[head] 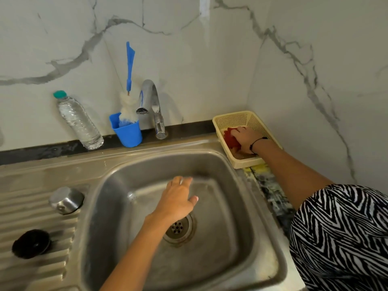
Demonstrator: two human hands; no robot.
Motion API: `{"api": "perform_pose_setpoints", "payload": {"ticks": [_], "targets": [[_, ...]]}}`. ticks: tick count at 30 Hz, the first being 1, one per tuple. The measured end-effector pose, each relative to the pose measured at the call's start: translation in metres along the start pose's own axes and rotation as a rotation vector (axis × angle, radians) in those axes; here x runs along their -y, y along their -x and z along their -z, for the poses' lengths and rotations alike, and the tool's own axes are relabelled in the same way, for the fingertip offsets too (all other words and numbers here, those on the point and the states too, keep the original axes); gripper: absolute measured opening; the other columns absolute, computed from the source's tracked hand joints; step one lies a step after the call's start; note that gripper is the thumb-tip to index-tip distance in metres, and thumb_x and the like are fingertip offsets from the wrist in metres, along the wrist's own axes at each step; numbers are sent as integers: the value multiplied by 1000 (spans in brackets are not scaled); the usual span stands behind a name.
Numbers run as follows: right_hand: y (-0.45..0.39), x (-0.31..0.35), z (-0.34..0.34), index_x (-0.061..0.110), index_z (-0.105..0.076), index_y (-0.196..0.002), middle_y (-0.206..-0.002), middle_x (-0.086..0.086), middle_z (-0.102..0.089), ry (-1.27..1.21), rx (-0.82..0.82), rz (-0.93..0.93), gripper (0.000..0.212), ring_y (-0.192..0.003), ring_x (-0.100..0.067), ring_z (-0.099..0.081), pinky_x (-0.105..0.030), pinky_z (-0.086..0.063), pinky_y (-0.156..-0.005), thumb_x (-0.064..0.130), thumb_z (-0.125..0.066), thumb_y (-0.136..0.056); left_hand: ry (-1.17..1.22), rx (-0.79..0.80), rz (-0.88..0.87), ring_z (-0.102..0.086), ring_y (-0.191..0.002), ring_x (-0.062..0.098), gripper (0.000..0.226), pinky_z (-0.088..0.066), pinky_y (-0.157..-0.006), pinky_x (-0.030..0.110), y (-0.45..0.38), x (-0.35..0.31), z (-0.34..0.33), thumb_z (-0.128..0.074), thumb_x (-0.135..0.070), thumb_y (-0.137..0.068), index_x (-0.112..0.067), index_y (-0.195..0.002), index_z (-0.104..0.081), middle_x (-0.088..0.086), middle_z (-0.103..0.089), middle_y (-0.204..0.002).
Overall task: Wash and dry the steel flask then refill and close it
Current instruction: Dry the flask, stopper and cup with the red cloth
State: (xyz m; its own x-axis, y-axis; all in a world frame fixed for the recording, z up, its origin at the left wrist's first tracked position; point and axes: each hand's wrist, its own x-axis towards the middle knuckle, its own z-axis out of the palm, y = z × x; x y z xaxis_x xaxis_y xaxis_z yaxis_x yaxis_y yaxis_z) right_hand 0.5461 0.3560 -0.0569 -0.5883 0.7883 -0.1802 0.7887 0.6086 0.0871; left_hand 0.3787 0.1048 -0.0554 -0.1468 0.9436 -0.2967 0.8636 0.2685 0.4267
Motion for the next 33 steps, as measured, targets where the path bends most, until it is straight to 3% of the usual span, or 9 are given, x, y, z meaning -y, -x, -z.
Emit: {"api": "perform_pose_setpoints", "payload": {"ticks": [4, 9, 13, 15, 18, 22, 28, 31, 33], "targets": [[-2, -2, 6, 16, -59, -102, -107, -9, -61, -334, -118, -94, 17, -98, -30, -55, -35, -47, -77, 15, -51, -87, 28, -31, 7, -20, -142, 22, 61, -24, -115, 35, 4, -5, -3, -50, -33, -98, -18, -150, -23, 6, -21, -154], [37, 14, 57, 8, -59, -112, -100, -3, -60, -887, -554, -333, 25, -92, -19, -54, -27, -44, -77, 16, -52, -90, 131, -126, 32, -22, -142, 20, 61, -24, -115, 35, 19, -4, -2, -50, -32, -97, -19, -150, -24, 4, -22, -154], [88, 65, 93, 14, -58, -99, -90, 1, -60, -1461, -763, -245, 12, -84, -14, -56, -22, -45, -72, 13, -61, -88, 202, -346, 52, -29, -138, 18, 56, -25, -113, 30, 47, 5, 9, -53, -28, -96, -17, -147, -31, 2, -31, -149], [106, 104, 93, 14, -60, -96, -93, -1, -65, -1912, -638, -103, 12, -88, -17, -63, -26, -50, -79, 7, -60, -87, 184, -470, 83, -34, -133, 19, 51, -27, -110, 29, 66, 17, 17, -52, -25, -96, -15, -144, -37, 2, -37, -145], [127, 167, 72, 18, -62, -111, -107, -4, -69, -2448, -173, 123, 36, -102, -21, -64, -42, -52, -89, 12, -66, -76, 85, -615, 178, -44, -126, 26, 45, -32, -105, 31, 101, 43, 26, -54, -22, -94, -12, -137, -47, 6, -47, -138], [156, 255, 43, 9, -50, -131, -122, -14, -61, -2642, 383, 165, 106, -99, -22, -66, -36, -57, -74, 13, -92, -34, -6, -1123, 171, -59, -94, 35, 28, -40, -87, 35, 160, 72, 39, -50, -13, -84, -1, -104, -66, 16, -64, -103], [194, 342, 48, 17, -60, -116, -95, -5, -73, -2566, 514, 109, 93, -81, -20, -71, -35, -57, -59, -4, -77, -26, -327, -1697, 196, -53, -108, 32, 27, -36, -94, 41, 237, 99, 80, -60, -13, -83, -4, -108, -65, 17, -61, -114], [210, 366, 69, 14, -60, -112, -91, -5, -73, -2487, 521, 123, 59, -79, -19, -71, -34, -57, -60, -7, -53, -57, -293, -1907, 292, -45, -116, 31, 44, -32, -100, 43, 265, 130, 85, -64, -31, -83, -10, -119, -49, 21, -54, -121], [217, 382, 79, 12, -58, -113, -93, -6, -73, -2435, 523, 123, 56, -80, -20, -71, -33, -57, -59, -7, -46, -62, -168, -1955, 302, -41, -119, 33, 57, -35, -103, 46, 279, 160, 80, -65, -42, -83, -11, -125, -41, 21, -46, -128]]}}
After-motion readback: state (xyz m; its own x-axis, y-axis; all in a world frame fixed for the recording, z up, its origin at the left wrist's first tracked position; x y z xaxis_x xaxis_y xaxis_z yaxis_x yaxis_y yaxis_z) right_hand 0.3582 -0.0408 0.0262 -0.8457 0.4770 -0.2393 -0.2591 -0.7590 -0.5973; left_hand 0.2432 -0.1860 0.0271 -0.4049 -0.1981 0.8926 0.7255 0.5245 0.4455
